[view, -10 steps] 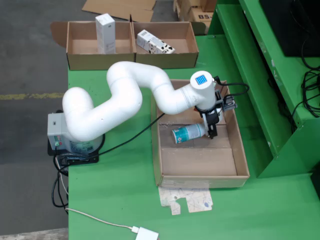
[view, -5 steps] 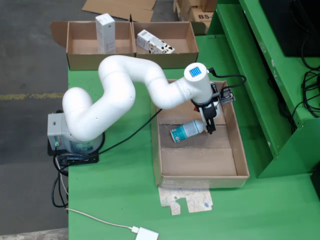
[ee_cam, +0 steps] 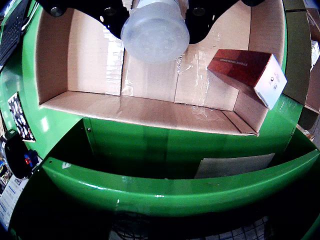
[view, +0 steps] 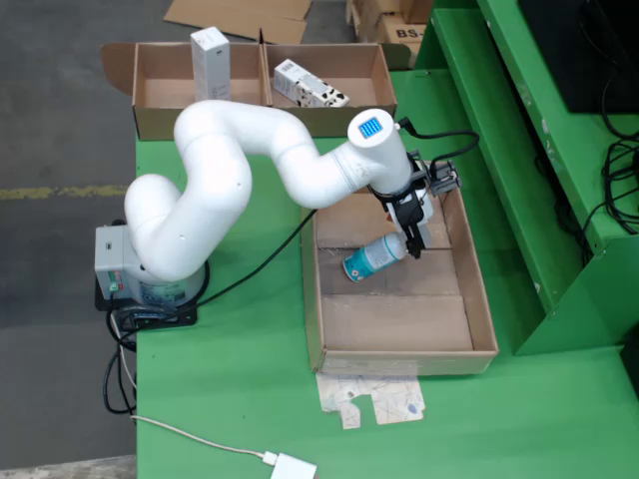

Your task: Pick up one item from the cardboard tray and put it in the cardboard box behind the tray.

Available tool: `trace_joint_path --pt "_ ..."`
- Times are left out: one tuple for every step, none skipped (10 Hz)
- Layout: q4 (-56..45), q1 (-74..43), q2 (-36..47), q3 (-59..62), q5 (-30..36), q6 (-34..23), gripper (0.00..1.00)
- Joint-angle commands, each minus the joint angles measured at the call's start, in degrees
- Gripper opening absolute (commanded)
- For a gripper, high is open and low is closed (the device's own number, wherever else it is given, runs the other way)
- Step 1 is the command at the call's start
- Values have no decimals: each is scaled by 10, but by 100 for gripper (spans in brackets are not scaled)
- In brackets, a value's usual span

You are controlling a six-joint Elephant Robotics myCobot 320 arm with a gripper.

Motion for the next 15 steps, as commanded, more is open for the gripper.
trace_joint_path --pt "18 13 128 -23 -12 0 0" --pt "19 18 144 -28 -18 1 0" --pt "17 21 152 -27 -21 1 0" --pt "17 21 152 -27 -21 1 0" --pt "15 24 156 -22 -25 2 0" --pt "17 27 159 -22 -28 3 0" --pt "18 28 167 -26 -29 3 0" --pt "6 30 181 -19 -30 2 0" --pt "-17 36 201 -7 -37 5 0" --pt "-17 36 201 -7 -37 5 0" --pt "-41 40 216 10 -43 8 0" --pt "-102 46 231 66 -47 12 0" --pt "-102 46 231 66 -47 12 0" --pt "-135 55 237 102 -55 16 0" --pt "-165 64 245 134 -63 19 0"
